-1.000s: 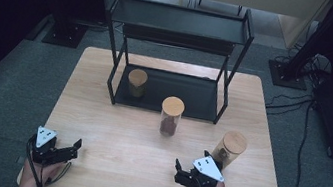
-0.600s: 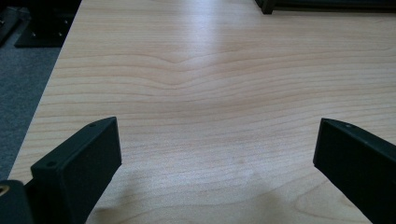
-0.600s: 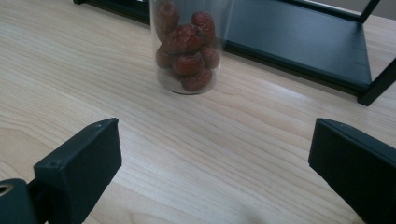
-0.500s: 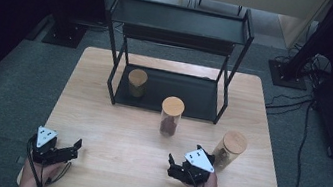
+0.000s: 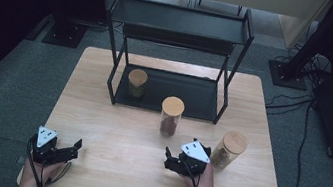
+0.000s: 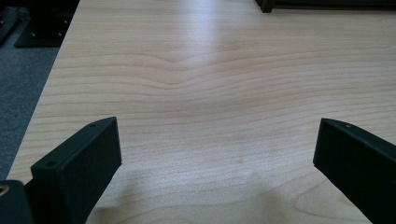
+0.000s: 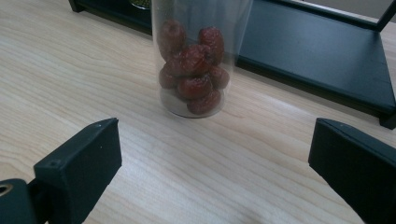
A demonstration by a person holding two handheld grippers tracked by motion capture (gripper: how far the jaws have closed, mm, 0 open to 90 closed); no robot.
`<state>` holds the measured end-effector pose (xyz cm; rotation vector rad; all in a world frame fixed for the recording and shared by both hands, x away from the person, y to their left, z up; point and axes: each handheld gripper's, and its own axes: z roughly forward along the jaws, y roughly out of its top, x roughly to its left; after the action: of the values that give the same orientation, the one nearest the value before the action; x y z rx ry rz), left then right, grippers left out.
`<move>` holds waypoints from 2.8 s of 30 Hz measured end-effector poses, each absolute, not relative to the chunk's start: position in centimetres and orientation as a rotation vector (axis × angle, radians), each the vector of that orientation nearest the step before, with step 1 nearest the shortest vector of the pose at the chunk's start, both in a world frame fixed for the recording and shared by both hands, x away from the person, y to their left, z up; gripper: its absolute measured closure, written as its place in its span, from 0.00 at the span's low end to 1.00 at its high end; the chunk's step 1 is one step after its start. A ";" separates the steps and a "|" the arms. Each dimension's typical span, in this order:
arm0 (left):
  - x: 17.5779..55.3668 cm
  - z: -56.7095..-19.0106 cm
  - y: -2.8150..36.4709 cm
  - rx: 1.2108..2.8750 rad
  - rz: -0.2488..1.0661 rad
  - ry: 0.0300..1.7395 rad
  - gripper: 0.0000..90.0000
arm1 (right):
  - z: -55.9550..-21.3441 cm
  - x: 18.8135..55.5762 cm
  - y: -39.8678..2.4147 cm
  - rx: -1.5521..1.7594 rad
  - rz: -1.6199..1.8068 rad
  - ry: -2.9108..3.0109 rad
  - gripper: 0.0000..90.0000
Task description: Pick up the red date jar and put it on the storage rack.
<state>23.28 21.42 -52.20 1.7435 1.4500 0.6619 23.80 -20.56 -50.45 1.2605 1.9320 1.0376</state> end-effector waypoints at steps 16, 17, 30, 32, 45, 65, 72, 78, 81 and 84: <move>23.3 -52.2 21.4 1.745 0.656 1.449 0.01 | -50.6 26.2 -19.5 1.289 1.027 1.937 0.03; 23.3 -52.2 21.4 1.746 0.655 1.449 0.01 | -50.6 26.3 -19.4 1.286 1.026 1.937 0.03; 23.3 -52.2 21.5 1.748 0.652 1.448 0.01 | -50.3 28.2 -18.2 1.277 1.024 1.941 0.06; 23.3 -52.2 21.5 1.749 0.652 1.448 0.01 | -50.2 28.5 -18.0 1.278 1.024 1.938 0.06; 23.4 -52.2 21.4 1.752 0.650 1.448 0.01 | -50.1 30.0 -17.1 1.289 1.049 1.917 0.16; 23.4 -52.2 21.3 1.768 0.655 1.445 0.01 | -50.6 31.7 -16.4 1.322 1.056 1.890 0.24; 23.5 -52.2 21.2 1.774 0.657 1.445 0.01 | -50.5 32.0 -16.4 1.315 1.075 1.900 0.28; 23.5 -52.2 21.2 1.776 0.657 1.444 0.01 | -50.2 32.2 -16.5 1.321 1.069 1.907 0.28; 23.5 -52.2 21.2 1.775 0.654 1.445 0.01 | -50.2 32.2 -16.5 1.324 1.066 1.908 0.28; 23.5 -52.2 21.2 1.774 0.653 1.445 0.01 | -50.0 32.3 -16.5 1.327 1.075 1.902 0.28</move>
<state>23.49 21.21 -52.24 1.7741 1.4451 0.6532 32.30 -16.51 -49.97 1.3266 1.9020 1.0750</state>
